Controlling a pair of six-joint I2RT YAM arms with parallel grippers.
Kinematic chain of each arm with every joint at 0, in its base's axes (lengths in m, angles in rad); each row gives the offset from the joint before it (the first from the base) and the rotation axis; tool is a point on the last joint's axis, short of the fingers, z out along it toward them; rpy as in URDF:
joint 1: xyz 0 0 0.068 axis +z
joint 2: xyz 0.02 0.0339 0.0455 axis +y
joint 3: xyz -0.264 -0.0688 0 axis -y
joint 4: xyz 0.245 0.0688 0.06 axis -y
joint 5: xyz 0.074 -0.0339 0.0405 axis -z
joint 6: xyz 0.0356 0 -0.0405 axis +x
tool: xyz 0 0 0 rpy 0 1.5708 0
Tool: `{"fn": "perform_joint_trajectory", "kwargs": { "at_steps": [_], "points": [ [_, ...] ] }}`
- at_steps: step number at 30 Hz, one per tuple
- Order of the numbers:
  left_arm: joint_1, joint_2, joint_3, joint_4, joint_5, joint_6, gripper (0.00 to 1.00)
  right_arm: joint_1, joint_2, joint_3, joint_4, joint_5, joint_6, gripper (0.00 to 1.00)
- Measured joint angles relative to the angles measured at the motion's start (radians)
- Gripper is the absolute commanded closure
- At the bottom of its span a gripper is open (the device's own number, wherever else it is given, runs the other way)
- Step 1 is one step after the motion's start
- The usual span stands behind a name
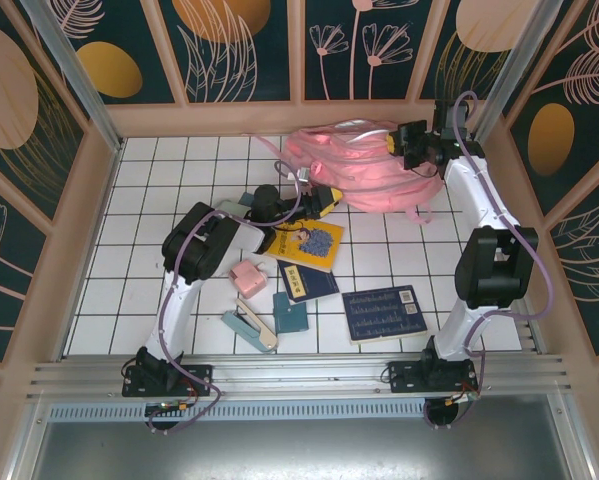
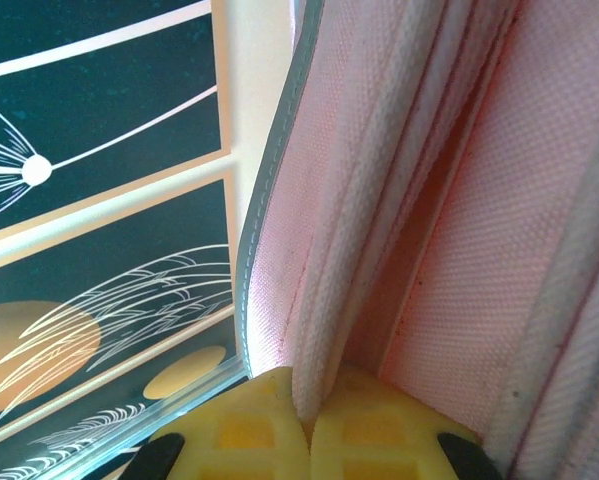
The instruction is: Pack books, pencil case, and school supplies into a backpack
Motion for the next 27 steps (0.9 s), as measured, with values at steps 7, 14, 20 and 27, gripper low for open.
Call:
{"fn": "perform_joint_trajectory", "kwargs": {
  "at_steps": [7, 14, 20, 27],
  "points": [
    [0.005, 0.000, -0.005, -0.026, -0.010, 0.025, 0.34, 0.003, 0.000, -0.003, 0.005, 0.000, 0.001, 1.00],
    [0.035, -0.023, -0.064, -0.038, -0.031, 0.061, 0.22, 0.003, 0.000, -0.003, 0.004, 0.000, 0.000, 1.00],
    [0.045, -0.037, -0.076, -0.054, -0.048, 0.077, 0.14, 0.004, 0.000, -0.003, 0.005, 0.000, 0.000, 1.00],
    [0.045, -0.033, -0.037, -0.039, -0.050, 0.047, 0.13, 0.006, 0.000, -0.003, 0.005, 0.000, 0.004, 1.00]
  ]
}}
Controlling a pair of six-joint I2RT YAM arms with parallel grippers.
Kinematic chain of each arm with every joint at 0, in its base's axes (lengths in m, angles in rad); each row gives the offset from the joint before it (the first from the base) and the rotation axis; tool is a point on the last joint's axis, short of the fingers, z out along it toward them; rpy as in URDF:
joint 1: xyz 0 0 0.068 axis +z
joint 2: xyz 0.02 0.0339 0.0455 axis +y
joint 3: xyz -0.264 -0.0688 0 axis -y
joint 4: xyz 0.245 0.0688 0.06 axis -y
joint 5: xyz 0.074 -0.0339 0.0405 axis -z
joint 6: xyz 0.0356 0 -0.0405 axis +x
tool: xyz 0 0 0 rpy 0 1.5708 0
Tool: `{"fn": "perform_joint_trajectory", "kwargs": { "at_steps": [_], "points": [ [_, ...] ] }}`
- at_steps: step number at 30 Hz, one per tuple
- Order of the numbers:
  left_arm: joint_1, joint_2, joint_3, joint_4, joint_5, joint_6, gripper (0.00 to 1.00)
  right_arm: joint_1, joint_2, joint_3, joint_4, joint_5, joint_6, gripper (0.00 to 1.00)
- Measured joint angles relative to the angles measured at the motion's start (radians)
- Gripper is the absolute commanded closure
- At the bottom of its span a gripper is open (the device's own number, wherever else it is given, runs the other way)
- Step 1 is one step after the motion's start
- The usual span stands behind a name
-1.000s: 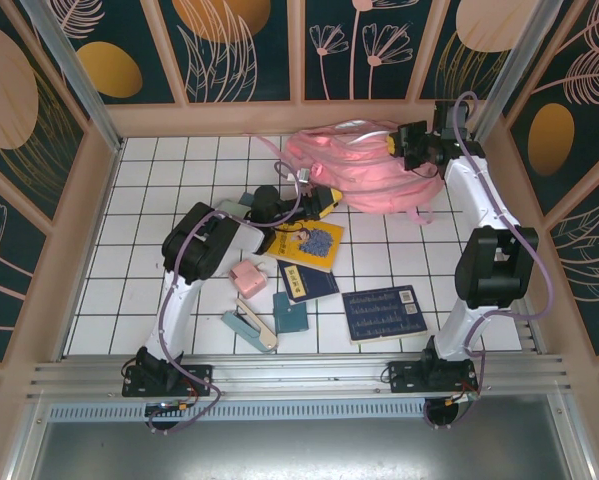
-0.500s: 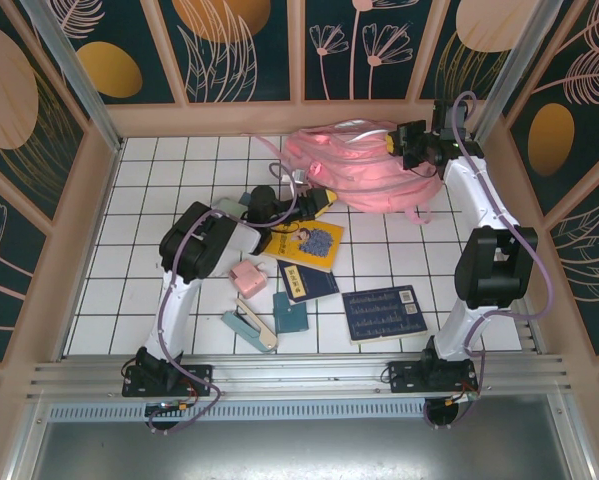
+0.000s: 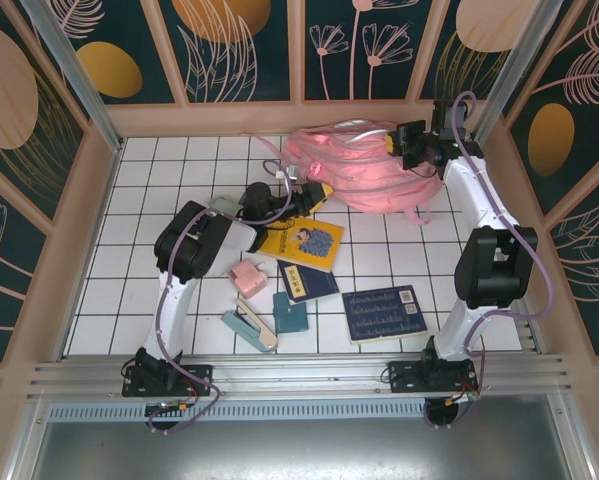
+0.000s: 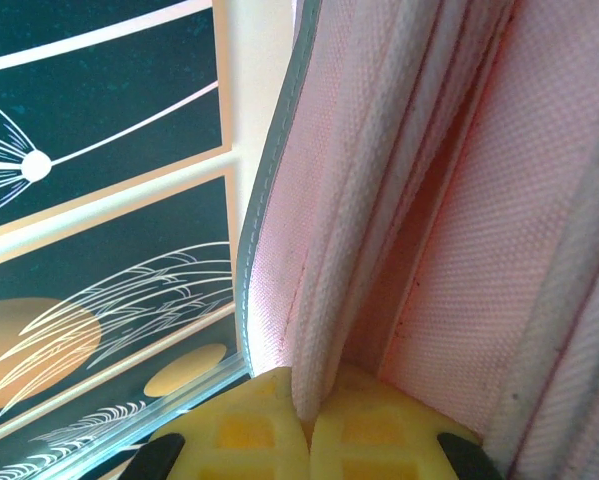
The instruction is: Pack books, pencil case, and school supplies into a backpack
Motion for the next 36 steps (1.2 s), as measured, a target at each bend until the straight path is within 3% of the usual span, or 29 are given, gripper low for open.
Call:
{"fn": "perform_joint_trajectory", "kwargs": {
  "at_steps": [12, 25, 36],
  "points": [
    [0.001, 0.041, 0.052, 0.088, 0.008, -0.102, 0.19, 0.018, 0.000, 0.000, 0.028, 0.005, 0.007, 1.00],
    [0.000, 0.039, -0.018, 0.166, 0.027, -0.130, 0.43, 0.018, 0.000, 0.000, 0.028, 0.007, 0.003, 1.00],
    [0.000, 0.034, -0.039, 0.188, 0.038, -0.150, 0.73, 0.018, 0.000, -0.005, 0.028, 0.008, -0.005, 1.00]
  ]
}}
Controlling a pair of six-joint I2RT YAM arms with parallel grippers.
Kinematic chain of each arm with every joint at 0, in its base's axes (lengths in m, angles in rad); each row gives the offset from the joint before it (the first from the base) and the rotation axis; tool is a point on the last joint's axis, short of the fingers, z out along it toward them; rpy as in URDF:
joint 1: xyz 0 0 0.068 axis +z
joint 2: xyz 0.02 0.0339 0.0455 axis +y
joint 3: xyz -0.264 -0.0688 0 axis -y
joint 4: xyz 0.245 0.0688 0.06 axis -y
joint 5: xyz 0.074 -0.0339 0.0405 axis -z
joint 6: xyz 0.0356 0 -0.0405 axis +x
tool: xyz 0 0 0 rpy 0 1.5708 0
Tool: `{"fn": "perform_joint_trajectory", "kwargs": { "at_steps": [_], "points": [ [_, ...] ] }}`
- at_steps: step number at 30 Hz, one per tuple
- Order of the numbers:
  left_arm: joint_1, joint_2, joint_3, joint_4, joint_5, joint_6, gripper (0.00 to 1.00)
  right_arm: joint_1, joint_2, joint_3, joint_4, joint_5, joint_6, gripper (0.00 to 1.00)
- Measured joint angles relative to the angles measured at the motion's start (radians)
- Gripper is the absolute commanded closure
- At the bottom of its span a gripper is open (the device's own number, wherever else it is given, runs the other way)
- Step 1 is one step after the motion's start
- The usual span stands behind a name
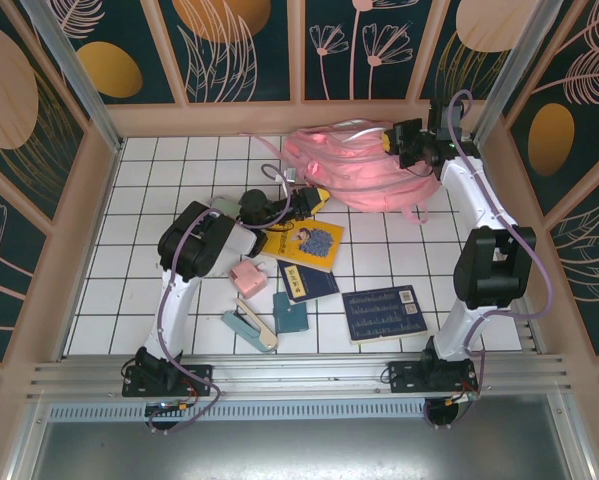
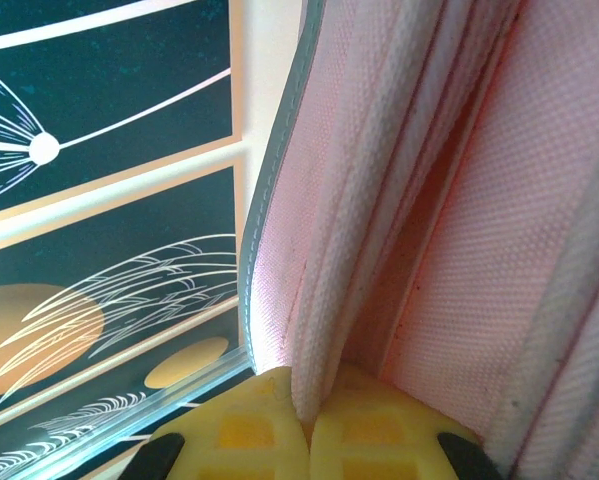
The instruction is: Pack books, pencil case, and school supplies into a backpack
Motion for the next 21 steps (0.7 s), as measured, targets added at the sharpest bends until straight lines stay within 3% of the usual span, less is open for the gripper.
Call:
{"fn": "perform_joint_trajectory", "kwargs": {
  "at_steps": [3, 6, 21],
  "points": [
    [0.000, 0.000, 0.000, 0.011, 0.007, -0.011, 0.85, 0.000, 0.000, -0.013, 0.000, 0.000, 0.000, 1.00],
    [0.000, 0.000, 0.000, 0.012, 0.009, -0.034, 0.90, 0.000, -0.004, -0.029, 0.007, 0.000, -0.005, 1.00],
    [-0.059, 0.042, 0.013, 0.091, -0.021, -0.205, 0.86, 0.021, -0.037, -0.129, 0.058, 0.040, -0.014, 1.00]
  ]
}}
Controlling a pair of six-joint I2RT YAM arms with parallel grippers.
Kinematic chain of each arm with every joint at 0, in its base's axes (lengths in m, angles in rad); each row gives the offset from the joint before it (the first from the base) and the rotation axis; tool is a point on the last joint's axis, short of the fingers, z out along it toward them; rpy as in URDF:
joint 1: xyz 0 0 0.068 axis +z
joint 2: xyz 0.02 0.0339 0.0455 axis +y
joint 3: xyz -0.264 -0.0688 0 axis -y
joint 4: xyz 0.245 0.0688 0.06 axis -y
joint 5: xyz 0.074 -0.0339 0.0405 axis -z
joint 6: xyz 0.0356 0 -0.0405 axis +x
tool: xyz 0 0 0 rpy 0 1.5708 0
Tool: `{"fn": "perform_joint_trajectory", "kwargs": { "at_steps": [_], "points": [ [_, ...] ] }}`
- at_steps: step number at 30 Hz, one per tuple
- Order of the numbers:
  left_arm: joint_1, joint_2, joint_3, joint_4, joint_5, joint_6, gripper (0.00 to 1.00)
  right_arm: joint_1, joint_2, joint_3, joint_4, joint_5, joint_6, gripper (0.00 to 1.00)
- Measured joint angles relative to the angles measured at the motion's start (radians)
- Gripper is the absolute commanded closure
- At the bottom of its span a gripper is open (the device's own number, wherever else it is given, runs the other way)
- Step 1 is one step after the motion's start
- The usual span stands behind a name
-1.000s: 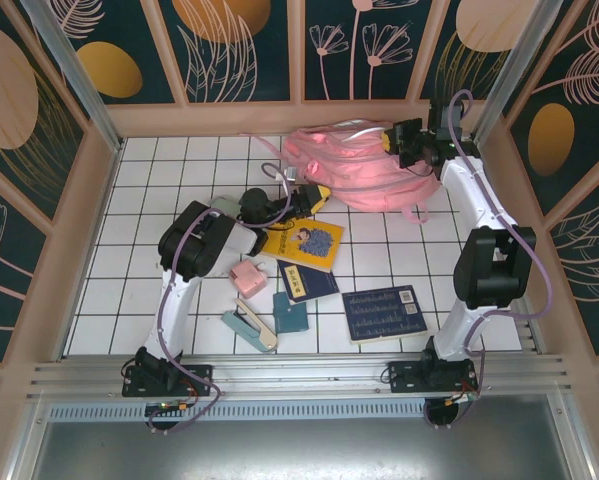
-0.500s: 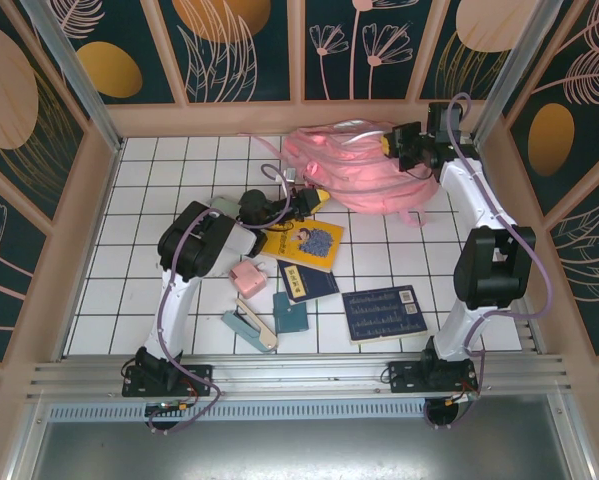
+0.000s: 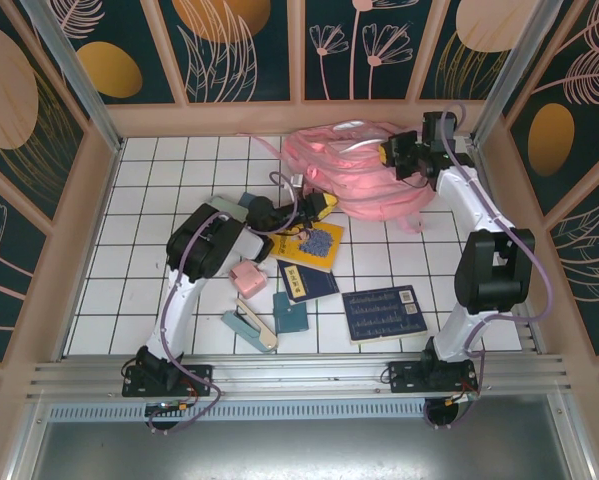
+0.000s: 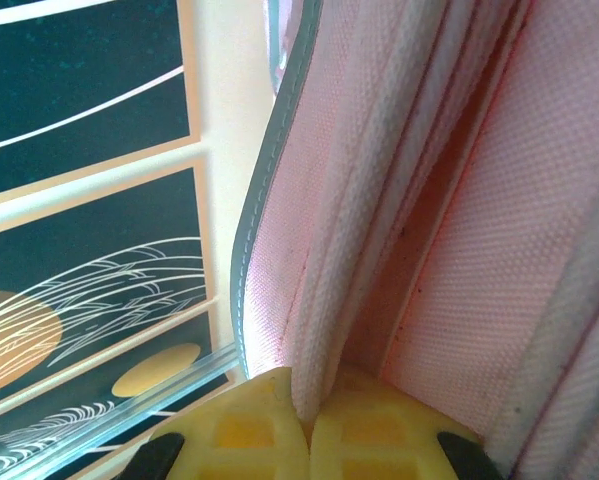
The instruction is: Pack books, pencil case, and school supplies into a backpack
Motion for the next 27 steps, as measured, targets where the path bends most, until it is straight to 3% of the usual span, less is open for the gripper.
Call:
{"fn": "perform_joint_trajectory", "kwargs": {
  "at_steps": [21, 27],
  "points": [
    [-0.140, -0.010, 0.000, 0.009, -0.063, -0.089, 0.82, 0.058, -0.014, -0.085, 0.043, 0.091, 0.031, 1.00],
    [-0.173, -0.013, 0.046, -0.038, -0.063, -0.063, 0.75, 0.089, -0.007, -0.085, 0.047, 0.134, 0.034, 1.00]
  ]
}}
